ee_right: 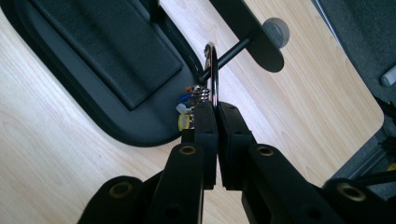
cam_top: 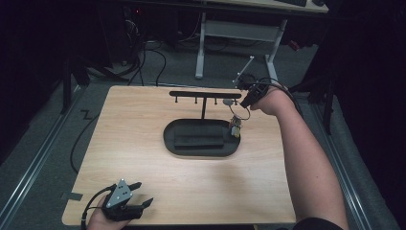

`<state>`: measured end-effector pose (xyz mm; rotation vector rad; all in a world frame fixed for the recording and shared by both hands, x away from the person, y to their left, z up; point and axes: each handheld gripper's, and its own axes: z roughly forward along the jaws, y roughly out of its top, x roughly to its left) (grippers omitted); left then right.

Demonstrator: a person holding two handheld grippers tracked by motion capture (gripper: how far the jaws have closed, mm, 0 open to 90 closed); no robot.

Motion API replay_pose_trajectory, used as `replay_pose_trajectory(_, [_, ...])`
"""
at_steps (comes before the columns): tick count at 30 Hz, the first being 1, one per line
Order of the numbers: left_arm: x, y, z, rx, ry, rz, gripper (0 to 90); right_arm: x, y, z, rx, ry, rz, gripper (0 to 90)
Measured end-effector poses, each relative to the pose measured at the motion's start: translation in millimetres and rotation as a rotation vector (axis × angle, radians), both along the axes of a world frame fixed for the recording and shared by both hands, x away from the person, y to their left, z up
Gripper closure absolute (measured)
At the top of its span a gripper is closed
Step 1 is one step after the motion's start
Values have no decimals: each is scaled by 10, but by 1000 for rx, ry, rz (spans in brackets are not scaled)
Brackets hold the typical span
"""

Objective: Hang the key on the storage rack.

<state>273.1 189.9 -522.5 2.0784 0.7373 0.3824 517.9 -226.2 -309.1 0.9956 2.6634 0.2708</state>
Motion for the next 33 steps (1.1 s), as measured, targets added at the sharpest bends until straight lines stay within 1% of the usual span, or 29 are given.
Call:
replay_pose_trajectory(3, [2,17,-9,5,6,2,307,26,4,-13,-1,-4,6,880])
replay_pose_trajectory(6, [2,31,-9,5,6,3,307,43,4,-18,0,-14,-10,879])
replay_pose_trajectory(7, [-2,42,-4,2,1,8,307,73,1,-35,2,-26,-18,876])
replay_pose_trajectory(9, [-2,55,6,-2,6,8,307,90,7,-46,10,-32,-26,871])
replay_pose_trajectory(10, [-4,58,8,-5,2,13,307,93,16,-55,2,-42,-36,853])
replay_pose_trajectory(11, [-5,61,9,-7,1,15,307,92,22,-63,-2,-59,-46,811])
replay_pose_trajectory(12, [-8,66,10,-7,3,16,307,88,24,-62,-1,-63,-52,783])
replay_pose_trajectory(13, [-8,66,10,-7,3,16,306,88,24,-62,-1,-63,-52,783])
replay_pose_trajectory(14, [-14,64,6,-5,1,18,306,56,28,-46,15,-73,-70,709])
replay_pose_trajectory(16, [-15,64,6,-1,1,16,306,18,25,-35,9,-88,-74,635])
replay_pose_trajectory(18, [-17,58,4,3,-2,17,305,-17,4,-26,28,-106,-85,602])
replay_pose_trajectory(19, [-25,55,10,5,-2,16,305,-39,-7,-23,38,-116,-99,585])
replay_pose_trajectory(20, [-25,55,10,5,-2,16,305,-39,-7,-23,38,-116,-99,585])
replay_pose_trajectory(21, [-34,53,13,3,-1,14,305,-72,-38,-35,76,-126,-120,547])
replay_pose_trajectory(22, [-35,52,13,3,-1,14,305,-76,-51,-44,79,-130,-118,537])
replay_pose_trajectory(25, [-29,56,12,8,1,14,304,-107,-79,-60,106,-130,-137,498])
replay_pose_trajectory(26, [-25,55,7,4,-1,17,304,-107,-79,-60,106,-130,-137,498])
replay_pose_trajectory(27, [-22,56,6,4,-1,18,304,-125,-89,-59,126,-131,-148,487])
replay_pose_trajectory(28, [-16,61,3,-7,5,22,304,-144,-108,-65,148,-133,-161,462])
replay_pose_trajectory(29, [-16,61,3,-7,5,22,303,-144,-108,-65,148,-133,-161,462])
replay_pose_trajectory(30, [2,76,-4,-48,31,25,303,-179,-116,-81,160,-120,-180,423])
replay_pose_trajectory(32, [20,80,-15,-51,34,32,303,-204,-122,-90,161,-125,-164,390])
replay_pose_trajectory(33, [30,84,-21,-48,37,34,303,-224,-119,-98,169,-124,-162,372])
